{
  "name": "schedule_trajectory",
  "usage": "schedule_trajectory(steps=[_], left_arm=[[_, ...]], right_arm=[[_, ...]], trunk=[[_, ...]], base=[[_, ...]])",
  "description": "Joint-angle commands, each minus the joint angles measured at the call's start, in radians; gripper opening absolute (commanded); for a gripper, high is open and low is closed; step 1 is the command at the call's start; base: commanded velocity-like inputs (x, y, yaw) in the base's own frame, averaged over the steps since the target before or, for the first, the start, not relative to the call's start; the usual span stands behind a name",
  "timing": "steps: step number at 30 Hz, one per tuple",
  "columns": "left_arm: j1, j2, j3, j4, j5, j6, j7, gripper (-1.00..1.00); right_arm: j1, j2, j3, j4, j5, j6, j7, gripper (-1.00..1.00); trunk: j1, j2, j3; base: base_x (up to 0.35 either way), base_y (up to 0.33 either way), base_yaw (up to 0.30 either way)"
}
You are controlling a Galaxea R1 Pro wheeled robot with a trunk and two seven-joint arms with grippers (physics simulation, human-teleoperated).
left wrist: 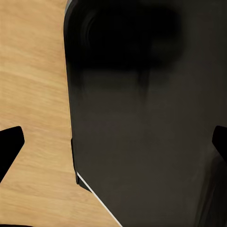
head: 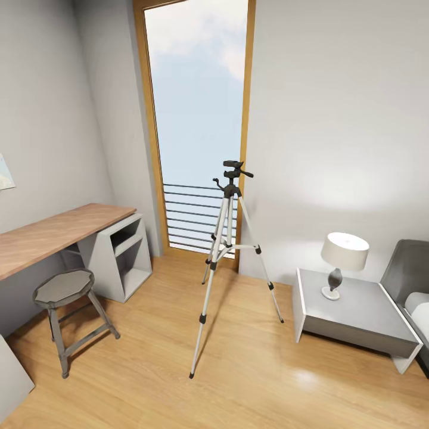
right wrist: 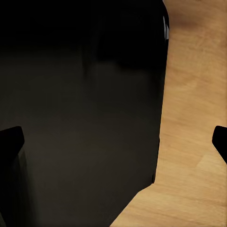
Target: Attach the digital camera to the camera tripod in the bedroom.
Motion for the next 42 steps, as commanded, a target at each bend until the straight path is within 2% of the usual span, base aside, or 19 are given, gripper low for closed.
schedule_trajectory(steps=[1,19,27,42], left_arm=[[0.0,0.0,0.0,0.0,0.0,0.0,0.0,1.0],[0.0,0.0,0.0,0.0,0.0,0.0,0.0,1.0],[0.023,0.036,0.001,-0.004,0.008,0.0,-0.001,1.0],[0.023,0.046,-0.005,-0.006,-0.001,0.0,-0.002,1.0]], right_arm=[[0.0,0.0,0.0,0.0,0.0,0.0,0.0,1.0],[0.0,0.0,0.0,0.0,0.0,0.0,0.0,1.0],[-0.038,0.026,0.003,-0.038,0.0,-0.004,-0.001,1.0],[-0.045,0.028,0.003,-0.041,0.001,-0.004,0.0,1.0]], trunk=[[0.0,0.0,-0.001],[0.0,0.0,-0.001],[0.0,0.0,-0.001],[0.0,0.0,-0.001]], base=[[0.0,0.0,0.0],[0.0,0.0,0.0],[0.0,0.0,0.0],[0.0,0.0,0.0]])
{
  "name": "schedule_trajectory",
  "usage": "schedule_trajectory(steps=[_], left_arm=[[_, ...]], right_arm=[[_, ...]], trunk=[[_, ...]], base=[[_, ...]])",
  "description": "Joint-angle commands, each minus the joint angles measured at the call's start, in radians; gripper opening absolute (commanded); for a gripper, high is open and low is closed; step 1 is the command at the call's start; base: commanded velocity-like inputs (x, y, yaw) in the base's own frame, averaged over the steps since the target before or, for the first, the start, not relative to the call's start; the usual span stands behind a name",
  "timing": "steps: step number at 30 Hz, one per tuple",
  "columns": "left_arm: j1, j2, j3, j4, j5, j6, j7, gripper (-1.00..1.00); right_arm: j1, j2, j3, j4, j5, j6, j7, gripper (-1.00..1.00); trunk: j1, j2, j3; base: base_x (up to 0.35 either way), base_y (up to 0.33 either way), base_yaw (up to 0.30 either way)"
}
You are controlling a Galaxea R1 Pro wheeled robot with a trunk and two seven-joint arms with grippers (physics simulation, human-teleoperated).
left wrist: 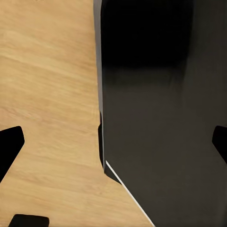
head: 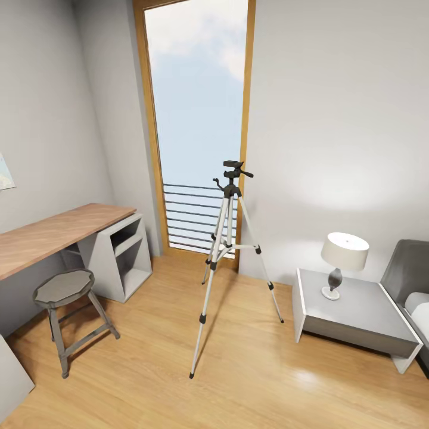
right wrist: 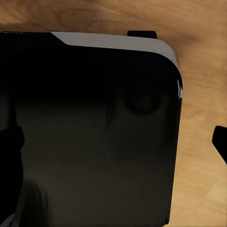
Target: Attach the digital camera to the camera tripod in the bedroom.
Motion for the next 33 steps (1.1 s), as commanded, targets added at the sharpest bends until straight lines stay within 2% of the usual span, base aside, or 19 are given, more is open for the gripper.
schedule_trajectory(steps=[1,9,20,30,33], left_arm=[[0.0,0.0,0.0,-0.001,0.0,0.0,0.0,1.0],[0.0,-0.002,0.002,-0.001,0.006,0.0,0.0,1.0],[-0.017,0.001,0.007,-0.013,0.014,0.0,-0.001,1.0],[-0.077,-0.007,0.052,-0.09,0.046,0.007,-0.007,1.0],[-0.092,-0.009,0.061,-0.127,0.062,0.011,-0.007,1.0]], right_arm=[[-0.001,0.0,0.0,0.0,0.0,-0.001,0.001,1.0],[-0.001,0.0,0.002,-0.001,0.001,0.001,0.0,1.0],[-0.006,0.006,0.0,-0.004,0.009,0.005,-0.002,1.0],[-0.041,0.01,-0.001,-0.063,0.037,0.026,-0.007,1.0],[-0.065,0.01,-0.001,-0.089,0.04,0.06,-0.008,1.0]], trunk=[[0.0,0.0,-0.001],[0.0,0.0,0.001],[0.0,0.0,0.005],[0.0,0.0,0.006],[0.0,0.0,0.006]], base=[[0.0,0.0,0.0],[0.0,0.0,0.102],[0.0,0.0,0.228],[0.0,0.0,0.273],[0.0,0.0,0.282]])
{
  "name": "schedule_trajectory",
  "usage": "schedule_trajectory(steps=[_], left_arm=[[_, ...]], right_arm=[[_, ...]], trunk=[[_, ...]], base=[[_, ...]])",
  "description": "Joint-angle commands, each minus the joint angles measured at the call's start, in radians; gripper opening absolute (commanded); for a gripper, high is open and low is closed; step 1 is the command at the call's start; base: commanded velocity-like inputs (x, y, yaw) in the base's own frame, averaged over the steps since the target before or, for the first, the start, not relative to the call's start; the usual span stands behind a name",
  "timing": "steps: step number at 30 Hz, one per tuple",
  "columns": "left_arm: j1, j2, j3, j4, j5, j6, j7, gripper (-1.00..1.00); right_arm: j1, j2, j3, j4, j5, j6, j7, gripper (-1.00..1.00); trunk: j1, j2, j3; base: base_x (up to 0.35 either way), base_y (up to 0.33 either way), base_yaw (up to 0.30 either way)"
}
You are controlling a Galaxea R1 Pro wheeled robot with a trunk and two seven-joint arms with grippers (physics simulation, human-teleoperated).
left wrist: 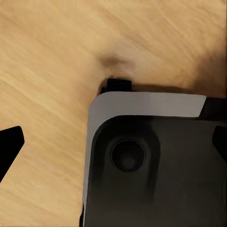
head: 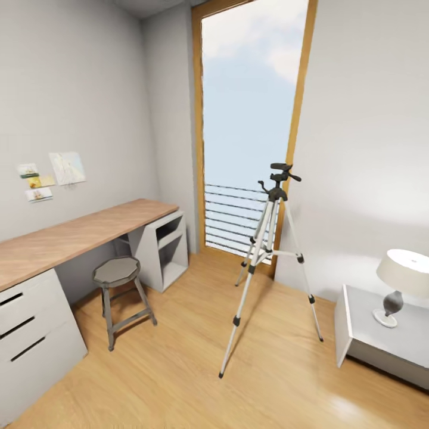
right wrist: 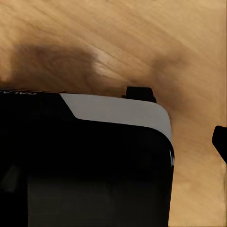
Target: Attach the digital camera to the camera tripod in the bedroom.
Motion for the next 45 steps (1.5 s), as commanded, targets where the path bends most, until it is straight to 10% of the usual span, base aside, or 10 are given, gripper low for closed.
schedule_trajectory(steps=[1,12,21,22,24,34,45], left_arm=[[-0.001,0.0,0.005,0.0,0.006,0.001,-0.001,1.0],[-0.018,0.002,0.03,-0.094,0.027,0.051,-0.002,1.0],[0.0,0.001,0.31,-0.465,0.095,0.27,-0.007,1.0],[0.049,-0.016,0.38,-0.694,0.138,0.379,-0.006,1.0],[0.088,-0.048,0.403,-0.873,0.168,0.455,0.001,1.0],[0.12,-0.117,0.404,-1.11,0.194,0.527,0.127,1.0],[0.09,-0.133,0.384,-1.215,0.202,0.597,0.193,1.0]], right_arm=[[0.0,0.0,0.0,-0.002,0.004,0.006,-0.001,1.0],[-0.089,0.002,-0.001,-0.097,0.007,0.208,-0.001,1.0],[-0.115,0.05,0.088,-0.242,0.066,0.267,0.001,1.0],[-0.122,0.066,0.12,-0.331,0.086,0.332,0.0,1.0],[-0.123,0.073,0.132,-0.427,0.092,0.42,0.0,1.0],[-0.123,0.079,0.24,-0.587,0.095,0.512,0.001,1.0],[-0.121,0.104,0.362,-0.698,0.092,0.609,-0.002,1.0]], trunk=[[0.0,-0.001,-0.001],[0.0,-0.001,-0.001],[0.0,-0.001,-0.001],[0.0,-0.001,-0.001],[0.0,-0.001,-0.001],[0.0,-0.001,-0.001],[0.0,-0.001,-0.001]], base=[[0.0,0.0,0.283],[0.0,0.0,0.286],[0.0,0.0,0.289],[0.0,0.0,0.289],[0.0,0.0,0.289],[0.0,0.0,0.289],[0.0,0.0,0.289]])
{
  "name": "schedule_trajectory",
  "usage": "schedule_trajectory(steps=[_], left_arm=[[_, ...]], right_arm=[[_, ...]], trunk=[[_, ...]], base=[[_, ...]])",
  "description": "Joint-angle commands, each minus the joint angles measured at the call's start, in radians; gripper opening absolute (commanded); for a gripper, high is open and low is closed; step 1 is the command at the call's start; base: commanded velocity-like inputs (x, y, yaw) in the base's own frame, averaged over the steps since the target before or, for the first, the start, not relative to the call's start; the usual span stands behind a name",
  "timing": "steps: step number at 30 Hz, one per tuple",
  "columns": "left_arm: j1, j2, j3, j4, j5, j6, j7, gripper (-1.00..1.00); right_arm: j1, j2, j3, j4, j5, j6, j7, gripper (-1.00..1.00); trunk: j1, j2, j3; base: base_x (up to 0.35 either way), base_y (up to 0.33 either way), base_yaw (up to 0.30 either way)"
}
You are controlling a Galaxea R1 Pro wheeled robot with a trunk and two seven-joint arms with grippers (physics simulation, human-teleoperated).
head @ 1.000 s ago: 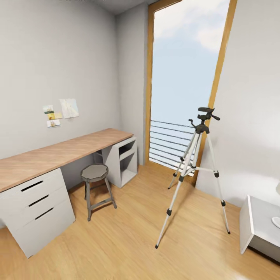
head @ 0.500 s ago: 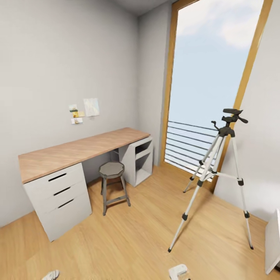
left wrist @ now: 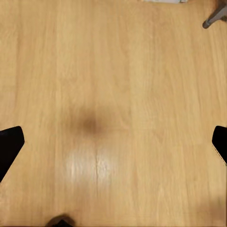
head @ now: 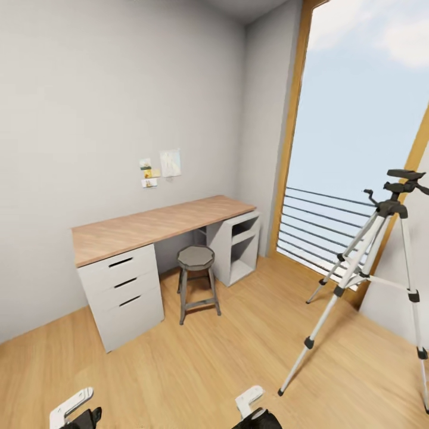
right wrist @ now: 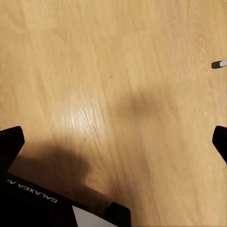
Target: Attach the digital camera to the camera tripod in the bedroom.
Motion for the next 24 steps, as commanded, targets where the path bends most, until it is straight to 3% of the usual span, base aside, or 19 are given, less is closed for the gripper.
schedule_trajectory(steps=[1,10,11,15,21,24], left_arm=[[-0.003,-0.001,0.0,-0.014,0.011,0.017,0.01,1.0],[-0.007,-0.019,-0.002,-0.051,0.02,0.054,0.017,1.0],[0.003,-0.025,-0.001,-0.058,0.053,0.061,0.018,1.0],[0.019,-0.025,0.0,-0.062,0.098,0.065,0.02,1.0],[0.033,-0.021,0.003,-0.056,0.133,0.061,0.019,1.0],[0.038,-0.018,0.008,-0.04,0.146,0.058,0.018,1.0]], right_arm=[[0.0,0.002,0.01,-0.021,0.005,0.015,-0.001,1.0],[0.007,0.016,0.032,-0.142,-0.001,0.105,-0.001,1.0],[0.008,0.021,0.036,-0.195,-0.002,0.177,0.001,1.0],[0.009,0.024,0.04,-0.242,-0.003,0.222,0.002,1.0],[0.01,0.024,0.07,-0.286,-0.003,0.252,0.003,1.0],[0.011,0.024,0.111,-0.305,-0.001,0.266,0.002,1.0]], trunk=[[0.0,-0.001,-0.001],[0.0,-0.001,-0.001],[0.0,-0.001,-0.001],[0.0,-0.001,-0.001],[0.0,-0.001,-0.001],[0.0,-0.001,-0.001]], base=[[0.0,0.0,0.289],[0.0,0.0,0.289],[0.0,0.0,0.289],[0.0,0.0,0.289],[0.0,0.0,0.289],[0.0,0.0,0.289]])
